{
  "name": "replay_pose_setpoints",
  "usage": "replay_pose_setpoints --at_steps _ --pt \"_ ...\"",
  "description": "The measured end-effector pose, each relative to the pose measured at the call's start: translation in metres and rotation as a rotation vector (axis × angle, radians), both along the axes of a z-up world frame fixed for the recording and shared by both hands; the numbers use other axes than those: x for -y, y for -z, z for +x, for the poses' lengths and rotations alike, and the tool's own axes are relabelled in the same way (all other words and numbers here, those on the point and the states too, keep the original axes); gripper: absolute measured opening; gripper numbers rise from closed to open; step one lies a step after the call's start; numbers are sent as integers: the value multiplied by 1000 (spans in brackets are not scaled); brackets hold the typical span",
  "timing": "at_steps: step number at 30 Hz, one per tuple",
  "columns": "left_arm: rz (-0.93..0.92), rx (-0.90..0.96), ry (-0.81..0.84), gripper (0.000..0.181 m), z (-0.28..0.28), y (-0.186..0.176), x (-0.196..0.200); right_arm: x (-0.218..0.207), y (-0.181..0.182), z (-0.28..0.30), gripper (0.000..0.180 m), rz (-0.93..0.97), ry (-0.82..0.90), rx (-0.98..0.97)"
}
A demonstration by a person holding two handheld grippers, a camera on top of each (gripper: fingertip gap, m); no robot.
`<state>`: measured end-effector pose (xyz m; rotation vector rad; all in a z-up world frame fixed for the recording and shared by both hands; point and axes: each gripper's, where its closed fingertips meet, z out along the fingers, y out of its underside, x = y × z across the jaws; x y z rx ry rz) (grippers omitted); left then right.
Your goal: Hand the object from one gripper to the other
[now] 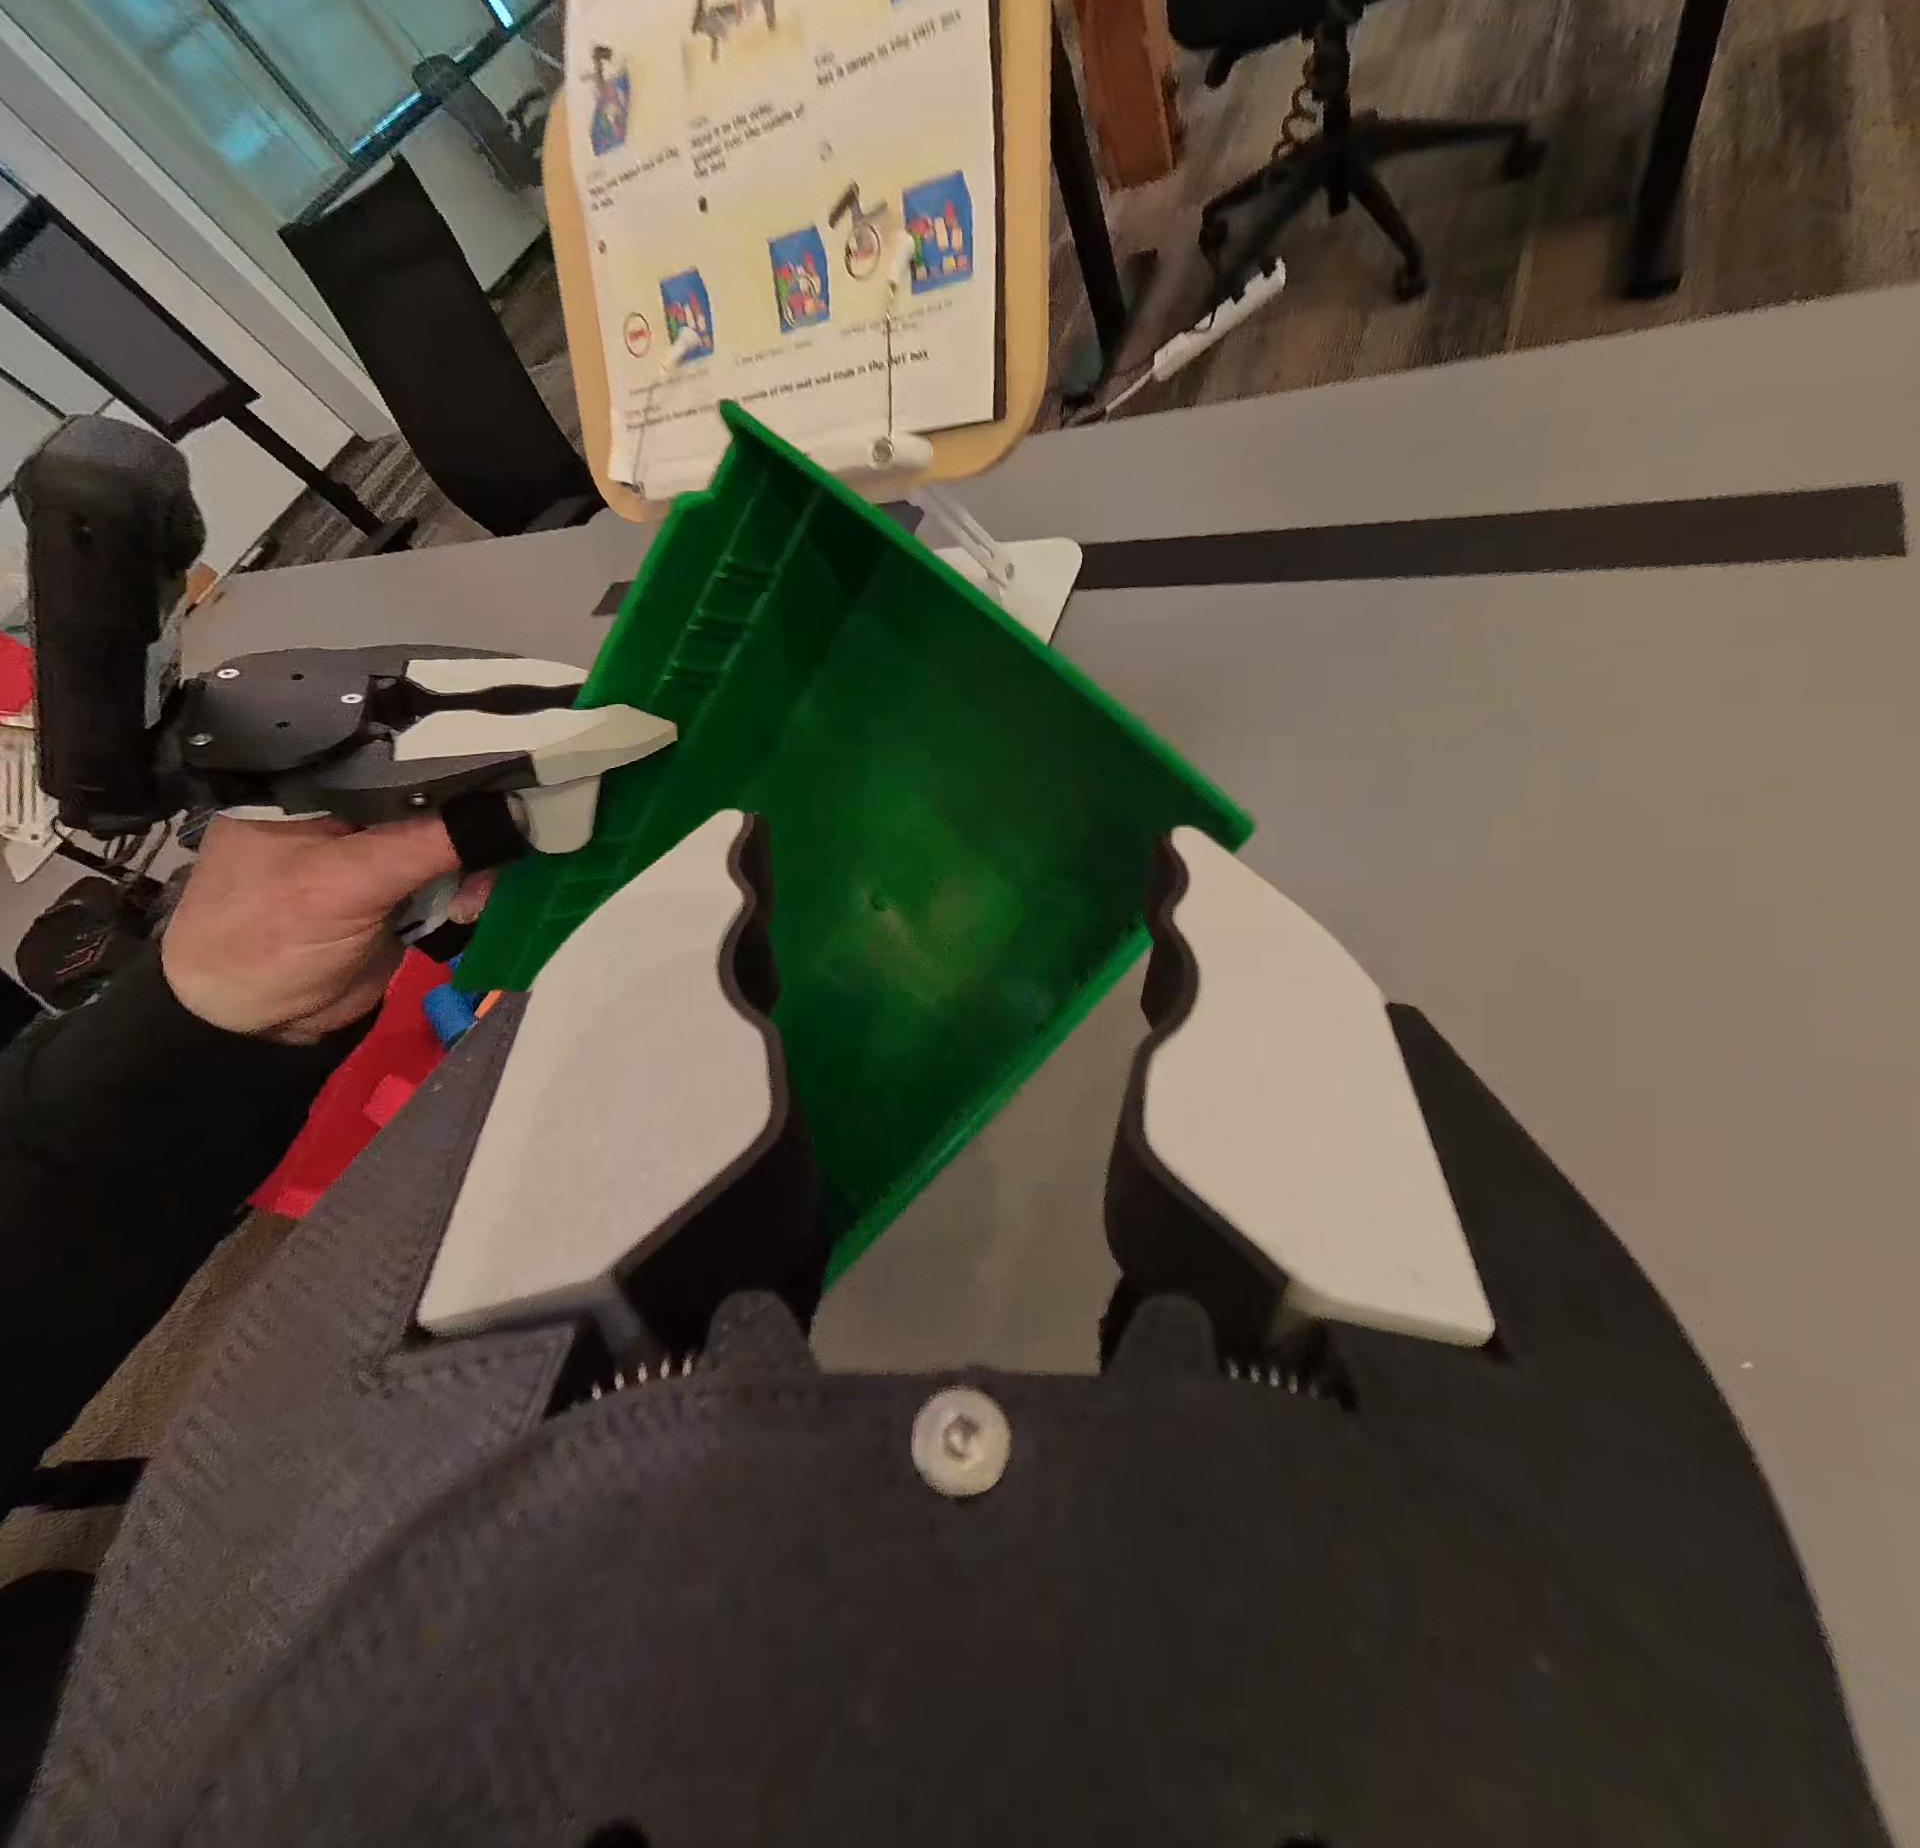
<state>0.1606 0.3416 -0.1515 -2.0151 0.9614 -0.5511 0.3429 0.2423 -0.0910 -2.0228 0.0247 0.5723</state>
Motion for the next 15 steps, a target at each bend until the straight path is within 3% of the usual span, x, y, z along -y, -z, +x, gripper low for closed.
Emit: replay_pose_setpoints --at_steps 9,15 --pt "-121 -43 -52 5 18 56 -9 -15 95 10 76 -285 13 64" --pt "-139 -53 -63 5 16 67 -10 -17 129 1 71 -393 -28 84"
